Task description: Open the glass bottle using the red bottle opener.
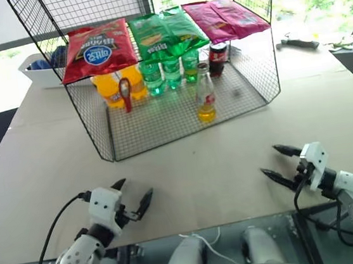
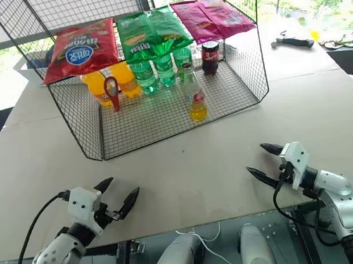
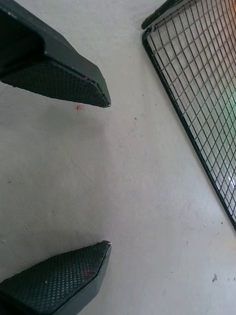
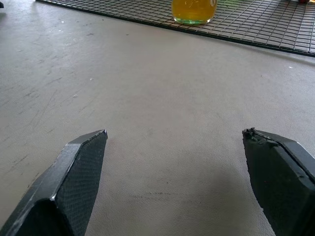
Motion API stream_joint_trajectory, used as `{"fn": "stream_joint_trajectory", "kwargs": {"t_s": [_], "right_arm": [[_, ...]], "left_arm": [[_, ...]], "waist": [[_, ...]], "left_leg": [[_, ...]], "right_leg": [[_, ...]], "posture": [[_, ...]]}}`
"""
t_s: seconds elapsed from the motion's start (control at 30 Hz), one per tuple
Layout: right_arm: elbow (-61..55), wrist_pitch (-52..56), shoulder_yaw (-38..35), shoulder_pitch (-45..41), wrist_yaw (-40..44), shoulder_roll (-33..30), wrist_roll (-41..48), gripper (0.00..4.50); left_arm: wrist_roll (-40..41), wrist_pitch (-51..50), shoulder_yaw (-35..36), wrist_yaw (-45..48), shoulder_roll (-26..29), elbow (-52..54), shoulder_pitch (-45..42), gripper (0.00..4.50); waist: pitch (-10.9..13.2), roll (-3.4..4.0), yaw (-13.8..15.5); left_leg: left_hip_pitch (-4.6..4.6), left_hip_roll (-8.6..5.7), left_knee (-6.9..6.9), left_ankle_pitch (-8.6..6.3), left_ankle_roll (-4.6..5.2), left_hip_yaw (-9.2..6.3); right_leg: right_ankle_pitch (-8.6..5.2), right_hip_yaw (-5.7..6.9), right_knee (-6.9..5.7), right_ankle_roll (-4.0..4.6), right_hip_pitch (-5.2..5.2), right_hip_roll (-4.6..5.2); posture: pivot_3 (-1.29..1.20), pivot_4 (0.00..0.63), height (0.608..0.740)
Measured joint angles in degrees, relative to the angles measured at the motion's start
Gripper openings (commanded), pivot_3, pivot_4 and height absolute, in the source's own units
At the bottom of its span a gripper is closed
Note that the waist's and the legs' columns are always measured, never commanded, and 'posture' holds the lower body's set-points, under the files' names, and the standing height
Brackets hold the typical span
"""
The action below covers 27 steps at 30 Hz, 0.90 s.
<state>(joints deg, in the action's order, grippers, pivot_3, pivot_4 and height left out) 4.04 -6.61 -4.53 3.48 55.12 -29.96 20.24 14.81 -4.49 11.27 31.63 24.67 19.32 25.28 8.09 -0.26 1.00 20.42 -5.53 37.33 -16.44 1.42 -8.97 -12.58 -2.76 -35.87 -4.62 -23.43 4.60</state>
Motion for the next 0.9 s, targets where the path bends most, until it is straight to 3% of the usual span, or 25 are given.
{"fn": "stream_joint_trajectory", "kwargs": {"t_s": [0.9], "right_arm": [[1.0, -0.4, 0.0, -0.8, 0.6, 0.0, 0.0, 4.43]], "left_arm": [[1.2, -0.2, -0.2, 0.9, -0.6, -0.1, -1.3, 4.5]], "waist": [[0.0, -0.03, -0.2]], "left_leg": [[0.03, 0.0, -0.01, 0.0, 0.0, 0.0]], "right_leg": [[0.0, 0.0, 0.0, 0.0, -0.02, -0.01]], "posture": [[0.0, 0.15, 0.74]]}}
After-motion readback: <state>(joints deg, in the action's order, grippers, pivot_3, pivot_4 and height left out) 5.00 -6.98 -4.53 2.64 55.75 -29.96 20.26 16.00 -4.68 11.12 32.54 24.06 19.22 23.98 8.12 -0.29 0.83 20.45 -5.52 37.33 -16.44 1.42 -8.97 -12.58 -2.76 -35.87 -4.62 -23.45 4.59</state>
